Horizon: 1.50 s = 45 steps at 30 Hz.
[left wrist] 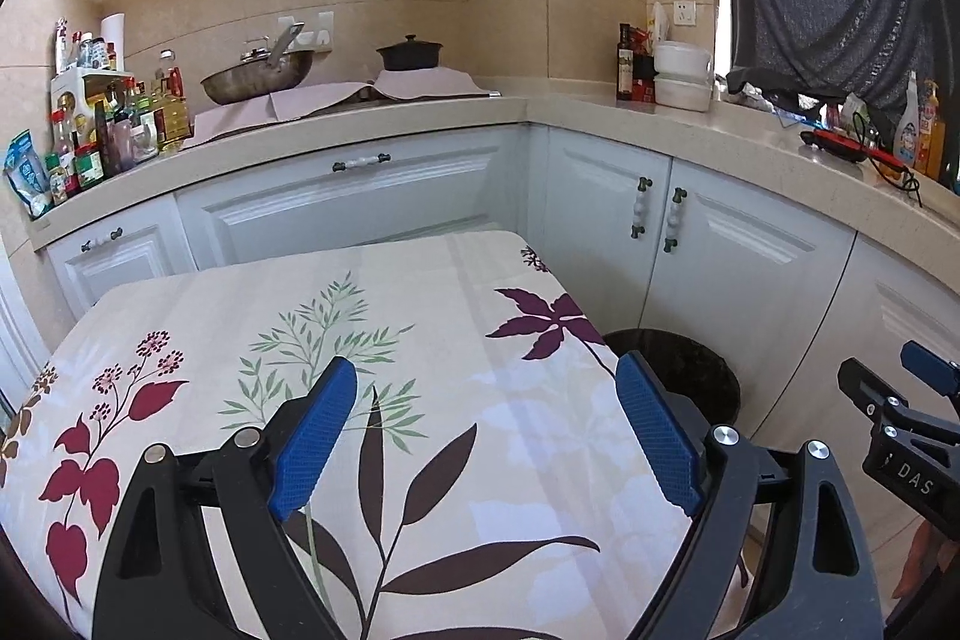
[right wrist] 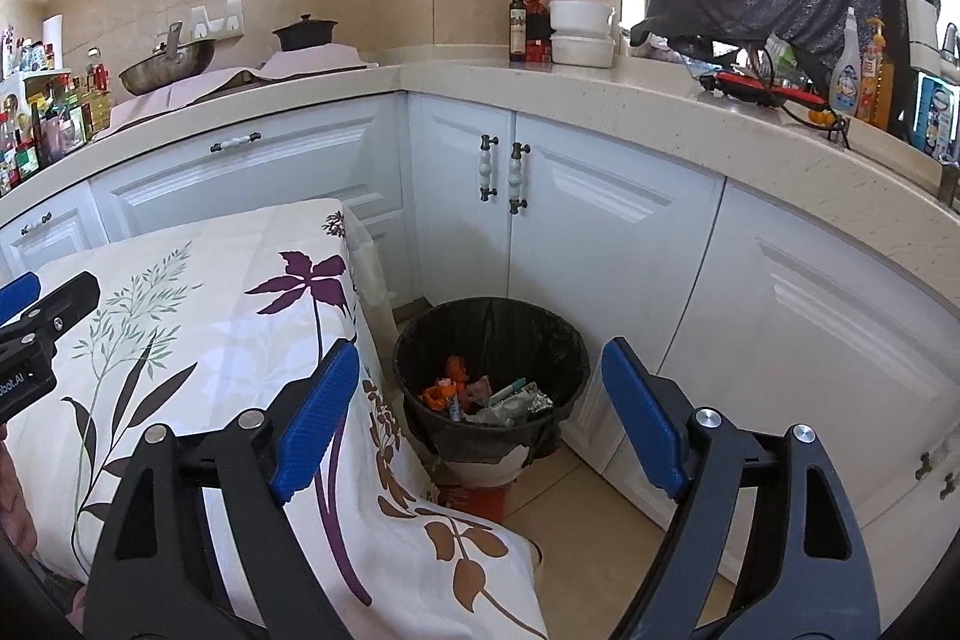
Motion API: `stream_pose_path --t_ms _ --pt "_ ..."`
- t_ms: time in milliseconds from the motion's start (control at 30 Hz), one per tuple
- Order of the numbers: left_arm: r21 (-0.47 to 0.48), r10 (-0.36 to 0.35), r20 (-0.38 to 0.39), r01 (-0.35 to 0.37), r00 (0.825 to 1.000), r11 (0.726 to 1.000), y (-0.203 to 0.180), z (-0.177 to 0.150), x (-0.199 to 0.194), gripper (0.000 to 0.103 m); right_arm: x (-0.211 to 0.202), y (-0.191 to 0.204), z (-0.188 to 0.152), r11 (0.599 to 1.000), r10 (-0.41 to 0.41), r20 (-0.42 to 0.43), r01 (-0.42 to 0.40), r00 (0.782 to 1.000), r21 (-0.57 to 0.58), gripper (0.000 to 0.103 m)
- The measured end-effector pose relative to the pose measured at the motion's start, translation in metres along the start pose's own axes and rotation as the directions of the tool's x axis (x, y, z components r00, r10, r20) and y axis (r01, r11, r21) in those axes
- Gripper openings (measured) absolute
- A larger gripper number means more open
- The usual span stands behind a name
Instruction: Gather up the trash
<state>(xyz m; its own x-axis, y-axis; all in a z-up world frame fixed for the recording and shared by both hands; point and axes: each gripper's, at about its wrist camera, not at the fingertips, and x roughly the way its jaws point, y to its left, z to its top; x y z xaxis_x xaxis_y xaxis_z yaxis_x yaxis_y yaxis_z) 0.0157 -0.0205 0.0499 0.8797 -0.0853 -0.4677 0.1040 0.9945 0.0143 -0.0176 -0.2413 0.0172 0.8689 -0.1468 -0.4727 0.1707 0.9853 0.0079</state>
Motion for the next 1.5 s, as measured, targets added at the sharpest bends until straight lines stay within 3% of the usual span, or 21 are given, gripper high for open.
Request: stream_pose_path --t_ms 400,1500 --pt "-0.015 0.003 0.013 -0.002 1.000 1.000 0.006 0.002 -0.008 0.086 -0.017 -0.004 0.005 1.000 -0.023 0.051 0.023 0.998 0.001 0.083" --pt "-0.026 -0.024 0.003 0.024 1.000 0.999 0.005 -0.001 -0.006 0.086 -0.018 -0.005 0.006 1.000 -0.025 0.052 0.025 0.998 -0.006 0.083"
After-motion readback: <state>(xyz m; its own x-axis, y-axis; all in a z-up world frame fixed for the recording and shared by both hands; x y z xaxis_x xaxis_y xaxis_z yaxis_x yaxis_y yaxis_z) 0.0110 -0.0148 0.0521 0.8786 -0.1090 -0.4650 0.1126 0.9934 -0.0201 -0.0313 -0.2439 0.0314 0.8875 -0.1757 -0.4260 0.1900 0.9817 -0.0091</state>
